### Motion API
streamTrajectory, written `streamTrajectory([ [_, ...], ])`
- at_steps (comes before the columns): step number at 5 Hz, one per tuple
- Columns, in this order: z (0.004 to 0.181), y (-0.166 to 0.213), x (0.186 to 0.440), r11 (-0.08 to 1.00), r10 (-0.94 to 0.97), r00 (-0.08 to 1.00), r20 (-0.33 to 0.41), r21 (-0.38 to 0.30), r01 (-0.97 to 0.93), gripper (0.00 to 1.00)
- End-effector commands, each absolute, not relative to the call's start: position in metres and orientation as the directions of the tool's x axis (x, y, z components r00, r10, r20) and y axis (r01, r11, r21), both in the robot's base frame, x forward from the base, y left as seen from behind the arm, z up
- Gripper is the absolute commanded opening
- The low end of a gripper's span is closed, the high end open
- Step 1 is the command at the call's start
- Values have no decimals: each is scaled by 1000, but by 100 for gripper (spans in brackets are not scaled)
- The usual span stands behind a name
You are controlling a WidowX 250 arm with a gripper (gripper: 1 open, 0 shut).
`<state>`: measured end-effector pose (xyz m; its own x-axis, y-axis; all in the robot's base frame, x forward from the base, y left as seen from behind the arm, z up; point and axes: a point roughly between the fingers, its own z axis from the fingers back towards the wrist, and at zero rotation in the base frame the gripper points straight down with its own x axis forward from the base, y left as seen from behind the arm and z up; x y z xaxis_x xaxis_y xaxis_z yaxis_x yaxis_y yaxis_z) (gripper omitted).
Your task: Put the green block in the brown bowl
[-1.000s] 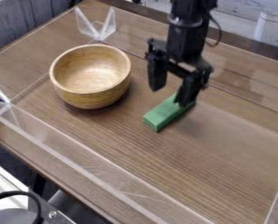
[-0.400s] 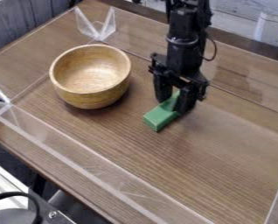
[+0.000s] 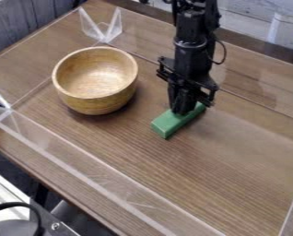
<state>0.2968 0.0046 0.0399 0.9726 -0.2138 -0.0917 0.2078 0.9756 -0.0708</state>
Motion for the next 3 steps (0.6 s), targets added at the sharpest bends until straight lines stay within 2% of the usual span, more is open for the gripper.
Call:
streamTrajectory([
  [1, 58, 7, 310, 977, -207, 978, -31, -65, 204, 100],
  [2, 59, 8, 313, 976, -210, 978, -17, -63, 209, 0],
  [3, 58, 8, 316, 975, -214, 977, -10, -62, 213, 0],
])
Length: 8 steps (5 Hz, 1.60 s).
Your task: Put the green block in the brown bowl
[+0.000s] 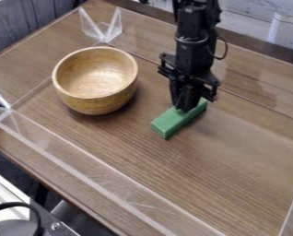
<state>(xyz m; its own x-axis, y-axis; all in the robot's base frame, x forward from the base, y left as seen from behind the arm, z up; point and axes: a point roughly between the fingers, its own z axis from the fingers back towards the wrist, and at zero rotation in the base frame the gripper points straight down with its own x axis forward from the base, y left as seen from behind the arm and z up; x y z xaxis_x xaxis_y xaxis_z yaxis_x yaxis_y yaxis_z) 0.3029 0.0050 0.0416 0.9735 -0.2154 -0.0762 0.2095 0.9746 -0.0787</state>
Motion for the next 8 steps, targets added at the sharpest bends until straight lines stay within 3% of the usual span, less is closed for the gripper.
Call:
streamTrajectory([
  [1, 58, 8, 317, 974, -215, 976, -10, -67, 214, 100],
  [2, 58, 8, 318, 974, -216, 976, -11, -72, 215, 100],
  [3, 57, 8, 319, 975, -215, 976, -5, -65, 215, 0],
  [4, 53, 9, 319, 975, -216, 976, -9, -58, 215, 0],
  [5, 54, 10, 319, 975, -216, 976, -7, -61, 215, 100],
  [6, 56, 9, 319, 975, -215, 977, -5, -66, 214, 100],
  [7, 60, 9, 319, 975, -213, 977, 9, -62, 213, 0],
  [8, 61, 10, 319, 975, -213, 977, 14, -60, 213, 0],
])
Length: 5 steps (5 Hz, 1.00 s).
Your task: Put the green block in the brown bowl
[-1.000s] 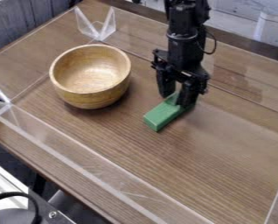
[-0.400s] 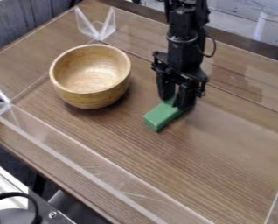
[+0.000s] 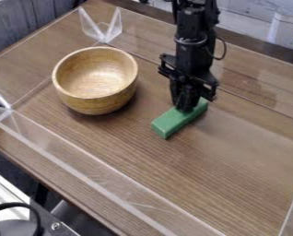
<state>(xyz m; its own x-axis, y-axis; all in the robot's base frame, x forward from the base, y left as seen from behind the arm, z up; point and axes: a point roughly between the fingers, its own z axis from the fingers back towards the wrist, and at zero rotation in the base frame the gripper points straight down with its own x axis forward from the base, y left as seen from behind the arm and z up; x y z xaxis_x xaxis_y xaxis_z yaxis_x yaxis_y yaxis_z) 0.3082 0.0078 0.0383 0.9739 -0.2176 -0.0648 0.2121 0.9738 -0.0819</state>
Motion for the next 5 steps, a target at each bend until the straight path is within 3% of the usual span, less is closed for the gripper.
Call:
streamTrajectory([
  [1, 63, 10, 319, 975, -212, 977, 14, -63, 213, 100],
  [2, 55, 11, 319, 976, -208, 978, 2, -70, 207, 0],
  [3, 54, 12, 320, 977, -203, 979, 1, -72, 202, 0],
  [5, 84, 17, 318, 980, -189, 981, 34, -59, 191, 0],
])
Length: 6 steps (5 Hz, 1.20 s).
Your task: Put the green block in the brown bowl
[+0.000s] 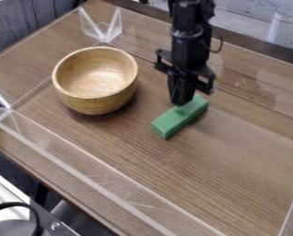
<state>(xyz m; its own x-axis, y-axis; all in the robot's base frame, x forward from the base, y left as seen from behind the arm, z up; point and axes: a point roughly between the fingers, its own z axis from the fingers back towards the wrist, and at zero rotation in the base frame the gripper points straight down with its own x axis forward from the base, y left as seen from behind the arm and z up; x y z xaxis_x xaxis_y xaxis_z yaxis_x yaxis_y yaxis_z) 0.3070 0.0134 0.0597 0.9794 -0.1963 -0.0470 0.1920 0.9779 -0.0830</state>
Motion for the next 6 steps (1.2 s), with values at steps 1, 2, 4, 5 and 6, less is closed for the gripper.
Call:
streamTrajectory([
  [1, 109, 20, 319, 982, -180, 982, 63, -40, 182, 0],
  [2, 134, 23, 319, 984, -172, 981, 89, -25, 175, 0],
  [4, 109, 20, 316, 981, -183, 981, 70, -51, 187, 100],
  [5, 101, 18, 315, 980, -189, 980, 57, -59, 193, 100],
  [6, 86, 16, 311, 976, -204, 978, 42, -65, 207, 100],
])
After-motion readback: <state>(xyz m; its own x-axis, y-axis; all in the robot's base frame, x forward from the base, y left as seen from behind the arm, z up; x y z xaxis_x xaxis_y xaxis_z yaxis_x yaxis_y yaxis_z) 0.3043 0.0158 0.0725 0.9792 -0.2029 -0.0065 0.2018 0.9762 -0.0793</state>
